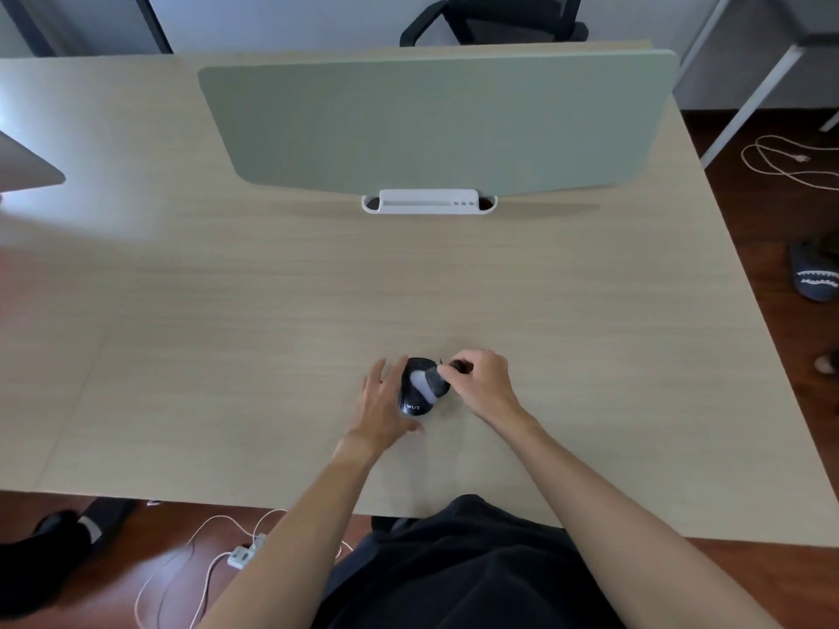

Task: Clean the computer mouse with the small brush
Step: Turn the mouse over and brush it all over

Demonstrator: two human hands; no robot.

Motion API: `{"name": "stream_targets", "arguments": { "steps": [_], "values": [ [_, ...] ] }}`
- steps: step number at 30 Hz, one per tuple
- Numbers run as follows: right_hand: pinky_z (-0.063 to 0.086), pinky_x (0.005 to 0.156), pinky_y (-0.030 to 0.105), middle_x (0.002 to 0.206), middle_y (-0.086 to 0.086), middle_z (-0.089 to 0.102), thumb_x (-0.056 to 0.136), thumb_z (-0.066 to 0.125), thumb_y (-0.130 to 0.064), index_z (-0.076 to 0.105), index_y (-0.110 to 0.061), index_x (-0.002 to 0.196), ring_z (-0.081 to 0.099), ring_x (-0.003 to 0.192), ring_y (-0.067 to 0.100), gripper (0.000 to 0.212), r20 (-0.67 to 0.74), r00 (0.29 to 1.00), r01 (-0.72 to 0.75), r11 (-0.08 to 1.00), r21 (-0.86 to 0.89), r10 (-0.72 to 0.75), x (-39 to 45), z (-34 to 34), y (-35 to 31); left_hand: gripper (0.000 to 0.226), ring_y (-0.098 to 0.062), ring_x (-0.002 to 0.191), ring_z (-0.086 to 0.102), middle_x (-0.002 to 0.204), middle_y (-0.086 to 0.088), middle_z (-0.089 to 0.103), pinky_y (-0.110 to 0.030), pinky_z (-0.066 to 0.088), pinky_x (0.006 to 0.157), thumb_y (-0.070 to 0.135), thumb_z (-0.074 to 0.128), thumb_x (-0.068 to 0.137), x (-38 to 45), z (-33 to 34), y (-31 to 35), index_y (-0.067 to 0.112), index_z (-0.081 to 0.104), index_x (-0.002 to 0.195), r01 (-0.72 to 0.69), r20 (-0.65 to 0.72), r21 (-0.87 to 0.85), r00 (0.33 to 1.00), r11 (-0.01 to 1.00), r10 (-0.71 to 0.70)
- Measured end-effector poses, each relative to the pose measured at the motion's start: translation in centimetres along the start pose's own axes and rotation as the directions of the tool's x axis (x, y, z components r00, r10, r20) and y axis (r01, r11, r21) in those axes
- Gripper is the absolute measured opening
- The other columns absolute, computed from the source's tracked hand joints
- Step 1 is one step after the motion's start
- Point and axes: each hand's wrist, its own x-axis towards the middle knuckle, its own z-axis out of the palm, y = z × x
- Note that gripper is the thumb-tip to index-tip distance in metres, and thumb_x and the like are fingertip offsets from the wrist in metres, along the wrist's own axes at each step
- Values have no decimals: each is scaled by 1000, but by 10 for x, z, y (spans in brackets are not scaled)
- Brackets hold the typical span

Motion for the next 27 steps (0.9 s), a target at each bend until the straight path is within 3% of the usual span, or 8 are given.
{"name": "stream_targets", "arguments": {
  "steps": [2, 5, 8, 13, 19, 22, 25, 27],
  "values": [
    [33, 52, 24, 56, 5, 53, 78, 67, -19, 59, -2, 61, 41, 55, 14, 25, 21, 999, -41, 999, 12, 41, -3, 3, 9, 105, -32, 137, 29, 149, -10, 29, -45, 37, 110, 23, 86, 64, 6, -10, -5, 28, 25, 149, -40, 78, 81, 996, 996, 34],
    [38, 58, 26, 66, 6, 62, 82, 65, -20, 62, -7, 65, 53, 67, 18, 21, -88, 996, -24, 999, -27, 22, -2, 2, 17, 100, -29, 128, 42, 134, -7, 44, -42, 45, 101, 24, 83, 68, 13, -21, -4, 28, 24, 148, -77, 179, 129, 982, 989, 53],
    [36, 57, 17, 64, 3, 60, 81, 65, -19, 59, -10, 62, 52, 67, 14, 21, -171, 985, 4, 1000, -2, -4, -2, -3, 15, 100, -29, 113, 51, 120, -8, 51, -42, 49, 93, 21, 84, 66, 15, -23, 0, 25, 27, 147, -65, 183, 125, 982, 990, 42],
    [41, 59, 17, 69, 2, 69, 77, 71, -13, 73, -11, 72, 56, 65, 11, 6, 11, 1000, -3, 1000, 17, 3, -5, 2, 12, 104, -28, 106, 55, 114, -10, 52, -39, 51, 90, 18, 88, 61, 17, -19, 6, 19, 31, 148, -47, 138, 90, 990, 995, 34],
    [39, 58, 21, 63, 8, 62, 78, 68, -11, 65, -7, 64, 53, 64, 17, 14, -210, 977, -9, 997, 82, 26, -3, 1, 13, 88, -29, 101, 57, 109, -11, 55, -38, 53, 84, 11, 87, 60, 20, -18, 6, 18, 46, 138, -48, 138, 81, 990, 996, 37],
    [38, 52, 15, 58, 4, 65, 72, 74, -13, 70, -9, 62, 50, 52, 8, 11, -115, 993, -3, 994, 109, 15, -7, 2, 12, 93, -26, 102, 55, 110, -10, 54, -33, 49, 81, 12, 87, 61, 21, -15, 4, 18, 41, 141, -63, 121, 81, 991, 995, 53],
    [35, 49, 16, 54, 8, 57, 72, 75, -15, 68, -7, 62, 42, 49, 6, 15, 54, 997, -60, 993, 99, 55, -8, 6, 15, 78, -23, 84, 54, 95, -6, 52, -28, 44, 67, 13, 87, 60, 20, -15, 6, 14, 50, 128, -73, 114, 80, 991, 994, 64],
    [35, 51, 19, 56, 11, 57, 74, 74, -15, 66, -6, 63, 42, 51, 10, 16, -8, 999, -47, 995, 89, 48, -5, 7, 15, 85, -23, 91, 53, 100, -6, 52, -27, 45, 73, 23, 88, 60, 19, -13, 5, 15, 47, 134, -66, 103, 66, 993, 996, 59]
  ]
}}
